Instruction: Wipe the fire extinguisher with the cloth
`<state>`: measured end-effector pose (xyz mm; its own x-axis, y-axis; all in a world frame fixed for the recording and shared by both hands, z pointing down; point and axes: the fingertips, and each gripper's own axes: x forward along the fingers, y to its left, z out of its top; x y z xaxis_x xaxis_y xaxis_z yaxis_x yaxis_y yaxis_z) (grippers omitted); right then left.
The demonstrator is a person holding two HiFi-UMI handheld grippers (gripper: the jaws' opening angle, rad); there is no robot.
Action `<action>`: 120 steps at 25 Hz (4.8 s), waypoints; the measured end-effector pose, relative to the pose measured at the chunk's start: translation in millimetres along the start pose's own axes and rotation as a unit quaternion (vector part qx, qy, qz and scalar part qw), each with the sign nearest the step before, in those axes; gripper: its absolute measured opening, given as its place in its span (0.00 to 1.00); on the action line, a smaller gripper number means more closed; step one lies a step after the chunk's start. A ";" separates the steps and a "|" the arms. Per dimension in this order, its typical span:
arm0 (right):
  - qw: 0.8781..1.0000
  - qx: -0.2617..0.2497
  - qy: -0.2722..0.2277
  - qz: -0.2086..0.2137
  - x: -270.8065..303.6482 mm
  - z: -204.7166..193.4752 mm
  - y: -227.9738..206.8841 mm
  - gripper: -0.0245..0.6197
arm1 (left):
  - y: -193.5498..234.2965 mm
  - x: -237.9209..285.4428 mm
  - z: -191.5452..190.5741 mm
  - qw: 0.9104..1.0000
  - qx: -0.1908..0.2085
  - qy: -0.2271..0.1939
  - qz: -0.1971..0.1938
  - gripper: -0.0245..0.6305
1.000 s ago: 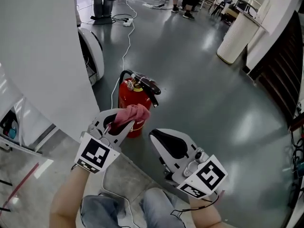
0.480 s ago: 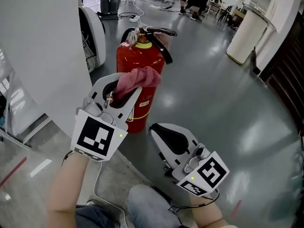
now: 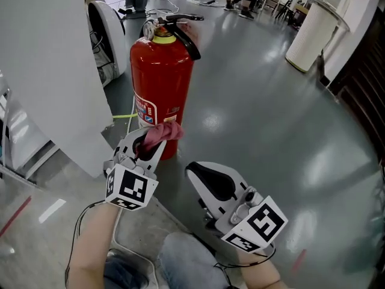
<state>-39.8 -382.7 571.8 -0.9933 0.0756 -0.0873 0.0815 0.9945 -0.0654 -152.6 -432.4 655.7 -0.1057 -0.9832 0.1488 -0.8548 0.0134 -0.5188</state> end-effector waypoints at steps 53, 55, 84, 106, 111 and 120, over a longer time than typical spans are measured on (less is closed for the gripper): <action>0.998 0.047 -0.025 0.015 -2.1 -1.4 -7.6 0.10 | 58.8 -13.8 88.9 0.999 -0.011 -0.018 0.051 0.18; 0.998 0.050 -0.027 0.016 -3.4 -0.5 -8.0 0.10 | 79.5 -21.3 121.8 0.996 -0.015 -0.047 0.072 0.18; 0.998 0.055 -0.015 0.012 -23.5 -13.1 -11.4 0.10 | -11.6 3.7 -44.6 0.993 -0.014 0.114 0.025 0.18; 0.998 -0.007 0.032 -0.058 75.3 55.4 7.8 0.10 | 74.4 -49.2 79.6 0.987 -0.127 -0.062 -0.080 0.18; 0.997 0.000 0.047 -0.067 85.3 98.8 22.7 0.10 | 100.8 -92.2 126.6 0.979 -0.154 -0.095 -0.096 0.18; 0.995 -0.014 0.098 -0.022 71.2 219.9 77.4 0.10 | 133.9 -191.5 239.9 0.960 -0.251 -0.080 -0.093 0.19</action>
<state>-86.2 -316.2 342.0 -0.9929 0.0414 0.1117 0.0374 0.9986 -0.0370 -125.0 -286.1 355.8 0.1167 -0.9920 0.0479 -0.9929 -0.1177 -0.0197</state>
